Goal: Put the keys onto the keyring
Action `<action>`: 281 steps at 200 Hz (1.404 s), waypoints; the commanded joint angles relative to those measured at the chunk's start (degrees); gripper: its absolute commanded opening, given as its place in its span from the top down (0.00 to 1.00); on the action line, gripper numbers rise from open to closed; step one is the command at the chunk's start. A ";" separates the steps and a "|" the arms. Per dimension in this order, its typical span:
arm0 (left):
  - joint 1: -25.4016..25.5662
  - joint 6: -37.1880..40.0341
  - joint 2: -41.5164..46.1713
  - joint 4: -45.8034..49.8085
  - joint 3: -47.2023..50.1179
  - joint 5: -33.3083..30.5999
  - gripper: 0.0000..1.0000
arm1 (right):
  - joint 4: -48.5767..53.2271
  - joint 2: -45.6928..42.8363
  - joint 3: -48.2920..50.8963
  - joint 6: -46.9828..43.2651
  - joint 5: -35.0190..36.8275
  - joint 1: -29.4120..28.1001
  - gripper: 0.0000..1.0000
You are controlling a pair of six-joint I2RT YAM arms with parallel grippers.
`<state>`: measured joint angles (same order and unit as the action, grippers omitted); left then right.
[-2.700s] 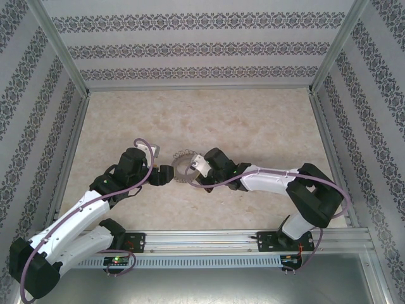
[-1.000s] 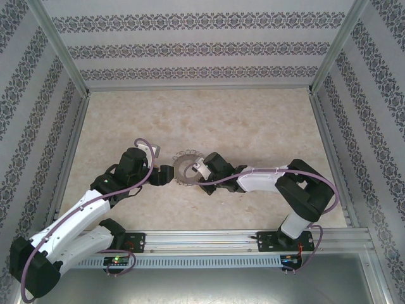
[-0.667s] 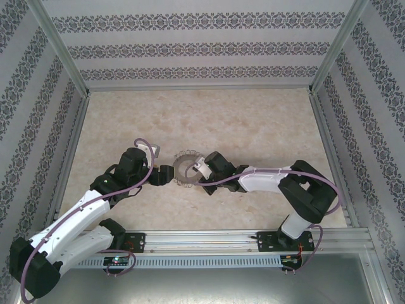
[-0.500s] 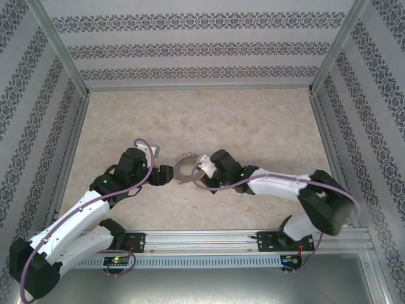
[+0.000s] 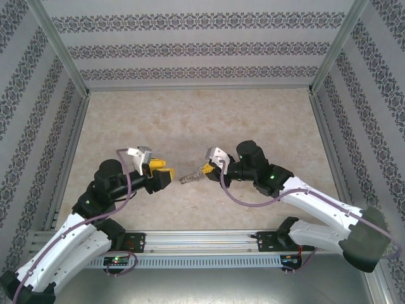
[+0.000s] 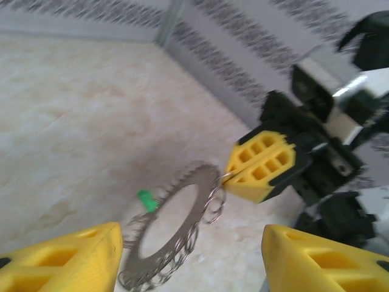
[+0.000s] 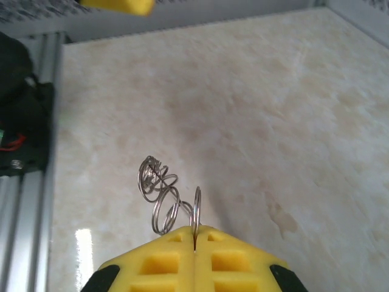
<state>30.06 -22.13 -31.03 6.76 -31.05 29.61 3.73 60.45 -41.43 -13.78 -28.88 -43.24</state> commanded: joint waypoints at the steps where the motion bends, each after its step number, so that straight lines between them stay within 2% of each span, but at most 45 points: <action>1: 0.76 -0.81 0.89 -9.78 0.81 7.03 0.37 | -2.33 -3.13 -2.61 -1.60 -9.86 0.18 1.00; 44: 3.25 5.51 -2.72 -9.06 -3.83 9.85 0.39 | -4.84 -4.56 -2.61 -1.06 -14.18 0.02 1.00; 121: 11.29 18.44 -11.95 -7.53 -7.49 10.56 0.57 | -5.37 -6.50 -2.87 -2.04 -19.34 -0.79 1.00; 184: 13.44 21.55 -14.95 -6.60 -9.32 9.22 0.67 | -3.47 -6.27 -2.86 -3.61 -20.42 -1.59 1.00; 216: 13.84 21.93 -15.56 -6.48 -9.53 9.52 0.78 | -3.68 -6.25 -2.93 -3.78 -20.54 -1.75 1.00; 281: 14.78 24.17 -17.54 -3.25 -11.06 10.95 0.79 | -3.12 -6.22 -3.30 -4.26 -20.08 -2.14 1.00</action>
<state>43.57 -0.51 -47.33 1.34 -39.51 39.29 2.02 54.70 -42.39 -16.53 -46.81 -44.51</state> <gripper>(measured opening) 0.215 0.044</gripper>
